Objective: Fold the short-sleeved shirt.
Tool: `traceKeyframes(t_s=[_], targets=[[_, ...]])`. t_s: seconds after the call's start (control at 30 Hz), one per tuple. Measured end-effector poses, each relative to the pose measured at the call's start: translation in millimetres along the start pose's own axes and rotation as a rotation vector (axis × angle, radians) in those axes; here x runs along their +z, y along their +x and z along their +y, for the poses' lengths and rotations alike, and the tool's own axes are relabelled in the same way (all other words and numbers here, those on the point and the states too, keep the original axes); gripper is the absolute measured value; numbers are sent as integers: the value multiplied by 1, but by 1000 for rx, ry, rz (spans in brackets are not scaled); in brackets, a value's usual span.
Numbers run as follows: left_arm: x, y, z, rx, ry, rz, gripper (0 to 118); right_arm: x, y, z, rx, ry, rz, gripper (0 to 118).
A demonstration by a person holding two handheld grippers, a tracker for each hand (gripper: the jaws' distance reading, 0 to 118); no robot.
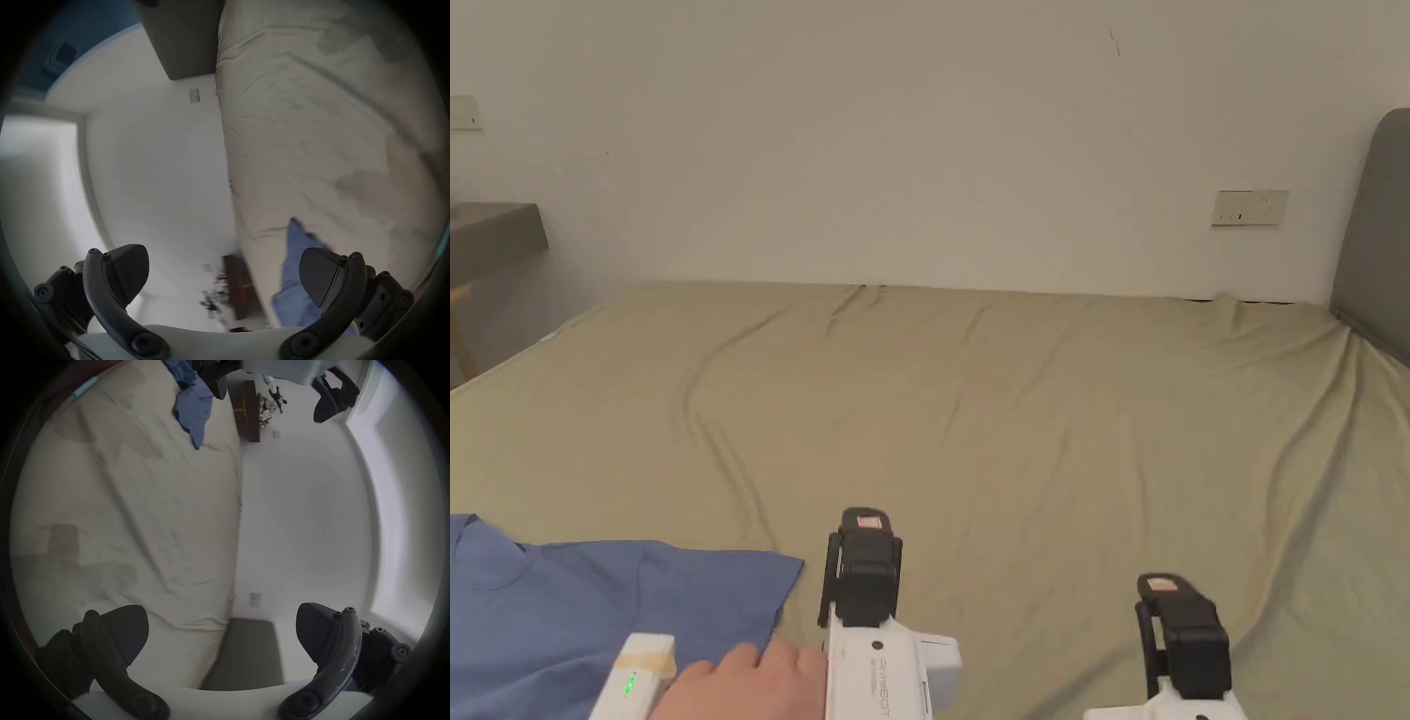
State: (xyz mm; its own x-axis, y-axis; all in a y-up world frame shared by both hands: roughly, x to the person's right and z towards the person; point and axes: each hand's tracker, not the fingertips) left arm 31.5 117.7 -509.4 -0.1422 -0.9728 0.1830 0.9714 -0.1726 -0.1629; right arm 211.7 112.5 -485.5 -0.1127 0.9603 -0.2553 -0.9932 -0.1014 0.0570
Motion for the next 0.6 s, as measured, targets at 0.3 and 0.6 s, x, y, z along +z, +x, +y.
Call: traceKeyframes(t_s=[0.3,0.6], targets=[[17,-102,-93,1849,206,-179,118,10,81,-109,-1786,202,52,118],[21,-90,-112,1812,190,-44,118,16,71,-118,-1731,128,-29,118]])
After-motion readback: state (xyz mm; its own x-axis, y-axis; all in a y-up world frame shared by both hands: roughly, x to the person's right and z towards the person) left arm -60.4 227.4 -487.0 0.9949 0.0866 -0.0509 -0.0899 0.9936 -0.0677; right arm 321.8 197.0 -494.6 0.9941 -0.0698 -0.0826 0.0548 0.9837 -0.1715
